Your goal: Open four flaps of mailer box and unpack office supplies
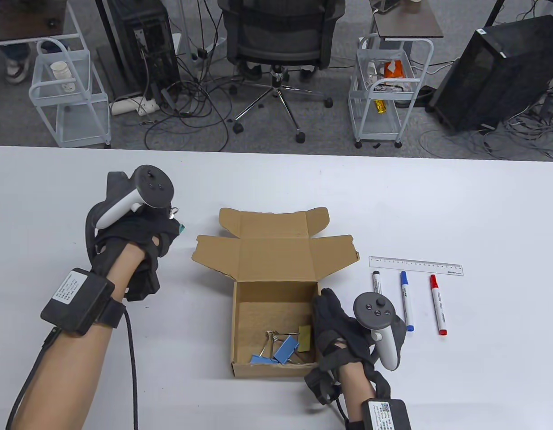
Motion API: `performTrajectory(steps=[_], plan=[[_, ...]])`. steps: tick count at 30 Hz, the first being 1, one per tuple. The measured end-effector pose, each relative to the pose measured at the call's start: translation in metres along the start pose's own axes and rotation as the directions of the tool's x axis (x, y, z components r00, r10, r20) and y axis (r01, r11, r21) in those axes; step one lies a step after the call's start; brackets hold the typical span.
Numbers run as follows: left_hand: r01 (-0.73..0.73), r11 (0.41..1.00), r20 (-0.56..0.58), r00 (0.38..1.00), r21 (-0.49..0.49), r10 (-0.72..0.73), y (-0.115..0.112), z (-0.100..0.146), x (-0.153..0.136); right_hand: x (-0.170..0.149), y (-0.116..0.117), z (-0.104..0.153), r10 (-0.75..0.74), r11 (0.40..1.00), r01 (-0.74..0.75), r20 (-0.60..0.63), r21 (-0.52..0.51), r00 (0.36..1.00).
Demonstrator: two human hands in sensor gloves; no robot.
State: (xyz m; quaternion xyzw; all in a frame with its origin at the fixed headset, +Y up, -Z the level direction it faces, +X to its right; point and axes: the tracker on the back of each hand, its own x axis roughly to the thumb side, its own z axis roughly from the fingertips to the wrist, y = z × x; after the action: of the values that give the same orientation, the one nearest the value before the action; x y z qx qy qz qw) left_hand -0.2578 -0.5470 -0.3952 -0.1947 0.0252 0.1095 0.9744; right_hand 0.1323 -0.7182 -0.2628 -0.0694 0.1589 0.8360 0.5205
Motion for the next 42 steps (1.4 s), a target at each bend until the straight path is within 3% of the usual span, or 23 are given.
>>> performTrajectory(steps=[11, 22, 31, 42], plan=[[-0.010, 1.000, -0.202, 0.979, -0.024, 0.005, -0.026, -0.074, -0.069, 0.000, 0.000, 0.000, 0.002, 1.000, -0.002, -0.004, -0.004, 1.000], [-0.022, 0.995, -0.333, 0.943, -0.096, -0.011, -0.059, -0.130, -0.110, -0.001, 0.000, 0.000, 0.005, 1.000, -0.005, -0.008, -0.003, 1.000], [-0.025, 0.990, -0.386, 0.922, -0.138, -0.031, -0.085, -0.153, -0.129, 0.000, 0.000, 0.000, 0.008, 1.000, -0.008, -0.006, 0.001, 1.000], [-0.017, 0.995, -0.396, 0.918, -0.102, -0.025, -0.091, -0.154, -0.131, 0.000, 0.000, 0.000, 0.009, 1.000, -0.009, -0.007, -0.001, 1.000]])
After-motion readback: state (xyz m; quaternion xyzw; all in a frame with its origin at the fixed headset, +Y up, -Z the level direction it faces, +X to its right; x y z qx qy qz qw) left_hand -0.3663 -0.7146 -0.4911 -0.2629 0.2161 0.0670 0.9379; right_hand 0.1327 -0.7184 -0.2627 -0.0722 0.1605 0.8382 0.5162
